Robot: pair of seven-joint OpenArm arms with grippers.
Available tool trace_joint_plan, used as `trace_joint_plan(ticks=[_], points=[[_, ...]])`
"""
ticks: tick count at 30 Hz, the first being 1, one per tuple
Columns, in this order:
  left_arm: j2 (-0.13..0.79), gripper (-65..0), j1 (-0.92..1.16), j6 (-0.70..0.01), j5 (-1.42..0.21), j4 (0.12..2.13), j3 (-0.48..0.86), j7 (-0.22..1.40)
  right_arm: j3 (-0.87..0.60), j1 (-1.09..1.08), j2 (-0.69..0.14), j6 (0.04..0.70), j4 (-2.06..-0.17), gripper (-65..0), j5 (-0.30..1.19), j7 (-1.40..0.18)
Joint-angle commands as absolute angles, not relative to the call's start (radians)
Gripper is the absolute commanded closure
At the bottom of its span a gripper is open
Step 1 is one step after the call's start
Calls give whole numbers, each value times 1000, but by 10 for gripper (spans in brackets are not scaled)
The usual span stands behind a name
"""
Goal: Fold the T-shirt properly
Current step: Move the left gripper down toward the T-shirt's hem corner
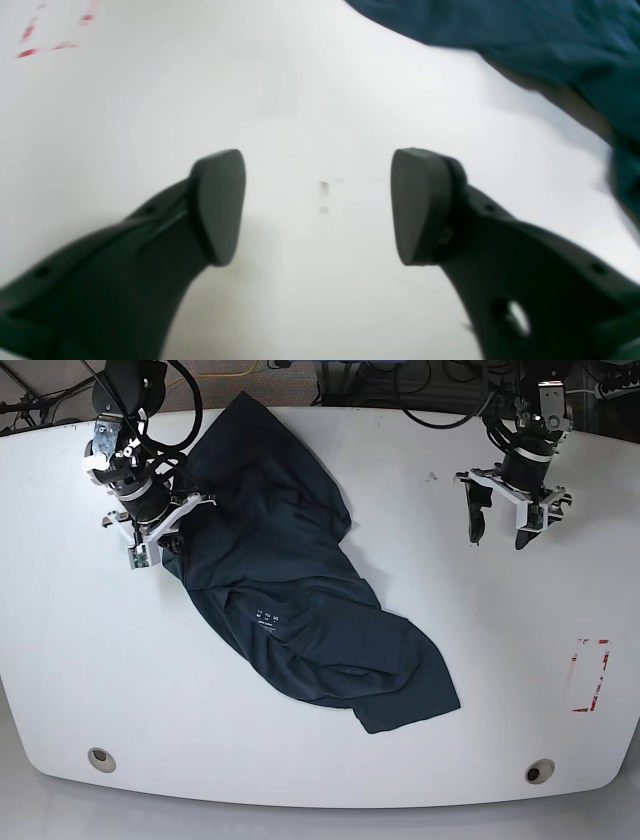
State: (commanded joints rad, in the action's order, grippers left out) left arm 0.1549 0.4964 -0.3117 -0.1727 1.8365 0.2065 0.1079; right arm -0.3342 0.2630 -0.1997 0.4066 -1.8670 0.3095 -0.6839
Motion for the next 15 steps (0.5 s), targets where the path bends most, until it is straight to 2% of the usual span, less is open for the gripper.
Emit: trace_joint_plan(ticks=[4, 12, 15], points=[[159, -409, 472, -311, -171, 1812, 172, 102, -351, 239, -206, 400, -1882, 0, 309, -678], [158, -489, 389, -211, -169, 1769, 134, 181, -343, 246, -207, 399, -1881, 0, 306, -672], [168, -458, 340, -213, -167, 1785, 105, 228, -335, 224, -219, 399, -1895, 0, 304, -675]])
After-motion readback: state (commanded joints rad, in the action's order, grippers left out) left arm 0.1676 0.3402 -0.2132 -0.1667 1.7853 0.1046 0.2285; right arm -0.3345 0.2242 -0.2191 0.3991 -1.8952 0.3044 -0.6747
